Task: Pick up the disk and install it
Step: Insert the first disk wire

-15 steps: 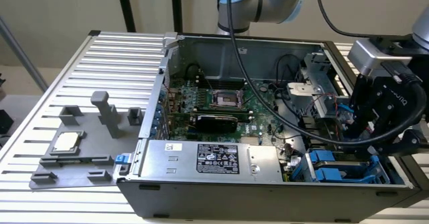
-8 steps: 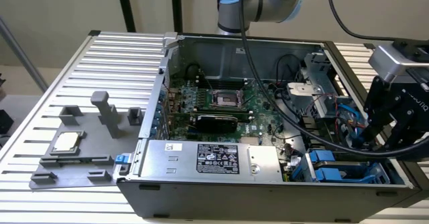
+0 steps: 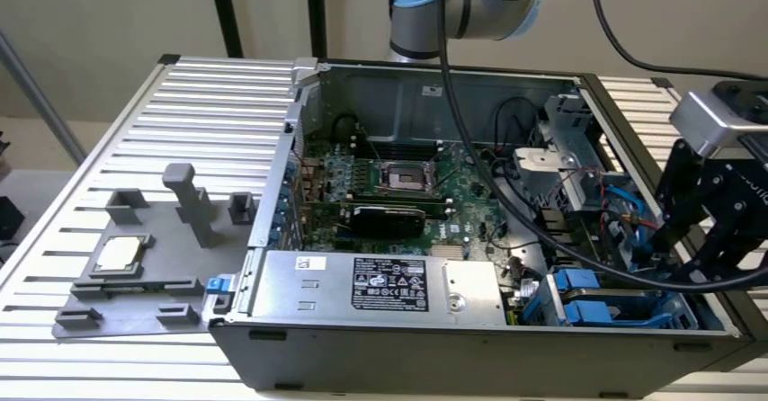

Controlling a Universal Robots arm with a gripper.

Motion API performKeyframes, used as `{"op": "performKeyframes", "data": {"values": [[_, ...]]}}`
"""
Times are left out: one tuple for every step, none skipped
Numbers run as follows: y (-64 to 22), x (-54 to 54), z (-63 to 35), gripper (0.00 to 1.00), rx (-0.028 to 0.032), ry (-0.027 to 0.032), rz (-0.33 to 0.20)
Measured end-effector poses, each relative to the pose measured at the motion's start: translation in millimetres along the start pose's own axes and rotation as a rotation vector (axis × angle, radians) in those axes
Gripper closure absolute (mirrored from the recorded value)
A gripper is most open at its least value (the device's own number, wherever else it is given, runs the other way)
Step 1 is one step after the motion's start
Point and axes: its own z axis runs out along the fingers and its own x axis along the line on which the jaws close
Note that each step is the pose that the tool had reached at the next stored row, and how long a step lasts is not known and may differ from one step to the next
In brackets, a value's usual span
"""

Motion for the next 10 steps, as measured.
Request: {"op": "performKeyframes", "data": {"values": [[0.0, 0.1, 0.8, 0.55, 0.0, -0.0017, -0.003], [0.0, 0.1, 1.3, 0.55, 0.0, -0.0029, -0.006], [0.0, 0.1, 1.5, 0.55, 0.0, -0.0038, -0.008], [0.0, 0.1, 1.6, 0.55, 0.0001, -0.0047, -0.01], [0.0, 0.1, 1.8, 0.55, 0.0, -0.0054, -0.012], [-0.1, 0.1, 2.0, 0.55, 0.0001, -0.0061, -0.014], [0.0, 0.1, 2.2, 0.58, 0.0001, -0.0067, -0.016], [-0.1, 0.1, 2.3, 0.64, 0.0001, -0.0075, -0.018], [-0.1, 0.1, 2.5, 0.64, 0.0001, -0.0084, -0.02], [-0.1, 0.1, 2.6, 0.71, 0.0001, -0.0092, -0.022]]}}
